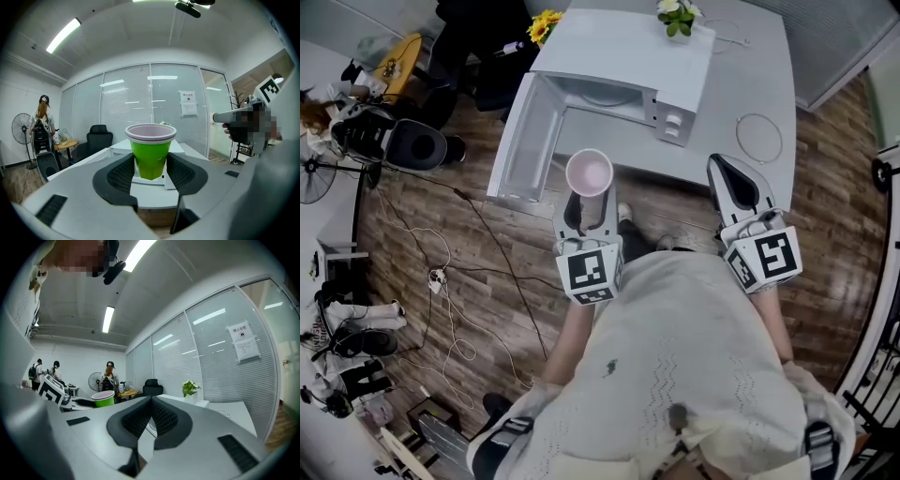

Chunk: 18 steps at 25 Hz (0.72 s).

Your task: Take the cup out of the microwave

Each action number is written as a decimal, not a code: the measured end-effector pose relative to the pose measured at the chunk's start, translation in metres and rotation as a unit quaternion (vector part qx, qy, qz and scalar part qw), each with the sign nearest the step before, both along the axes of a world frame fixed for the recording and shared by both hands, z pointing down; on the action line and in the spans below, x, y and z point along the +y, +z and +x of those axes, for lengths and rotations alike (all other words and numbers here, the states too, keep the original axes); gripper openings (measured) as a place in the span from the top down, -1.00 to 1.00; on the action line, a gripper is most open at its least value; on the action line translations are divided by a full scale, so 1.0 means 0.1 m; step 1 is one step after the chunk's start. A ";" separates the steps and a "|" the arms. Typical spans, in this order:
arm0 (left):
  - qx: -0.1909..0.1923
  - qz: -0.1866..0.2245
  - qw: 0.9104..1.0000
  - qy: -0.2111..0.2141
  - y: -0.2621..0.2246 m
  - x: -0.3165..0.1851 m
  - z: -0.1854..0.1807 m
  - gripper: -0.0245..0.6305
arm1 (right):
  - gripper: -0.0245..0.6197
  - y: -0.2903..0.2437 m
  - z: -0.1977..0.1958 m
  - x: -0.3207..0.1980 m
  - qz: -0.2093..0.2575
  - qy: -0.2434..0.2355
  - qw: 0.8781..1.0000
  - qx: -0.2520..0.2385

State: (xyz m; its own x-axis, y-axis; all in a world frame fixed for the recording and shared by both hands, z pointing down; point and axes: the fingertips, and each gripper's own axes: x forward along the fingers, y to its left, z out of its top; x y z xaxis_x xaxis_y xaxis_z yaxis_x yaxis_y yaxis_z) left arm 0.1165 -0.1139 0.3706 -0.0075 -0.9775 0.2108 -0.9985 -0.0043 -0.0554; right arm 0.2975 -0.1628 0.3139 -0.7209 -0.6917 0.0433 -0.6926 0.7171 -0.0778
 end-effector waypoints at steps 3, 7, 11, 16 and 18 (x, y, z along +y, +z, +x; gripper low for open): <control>0.001 -0.010 1.000 0.002 0.04 0.01 0.03 0.20 | 0.90 0.01 -0.01 0.02 -0.002 -0.001 1.000 -0.002; 0.000 -0.009 1.000 0.007 0.00 0.01 0.05 0.20 | 0.90 -0.04 -0.02 0.02 -0.001 -0.001 1.000 -0.003; 0.003 -0.009 1.000 0.005 0.01 0.00 0.03 0.20 | 0.90 -0.02 -0.04 0.01 -0.003 -0.003 1.000 -0.004; 0.003 -0.014 1.000 0.002 0.09 0.01 0.01 0.20 | 0.90 0.03 -0.09 0.01 -0.007 -0.009 1.000 -0.001; 0.004 -0.016 1.000 0.001 0.10 0.02 -0.01 0.20 | 0.90 0.04 -0.11 0.02 -0.008 -0.009 1.000 0.001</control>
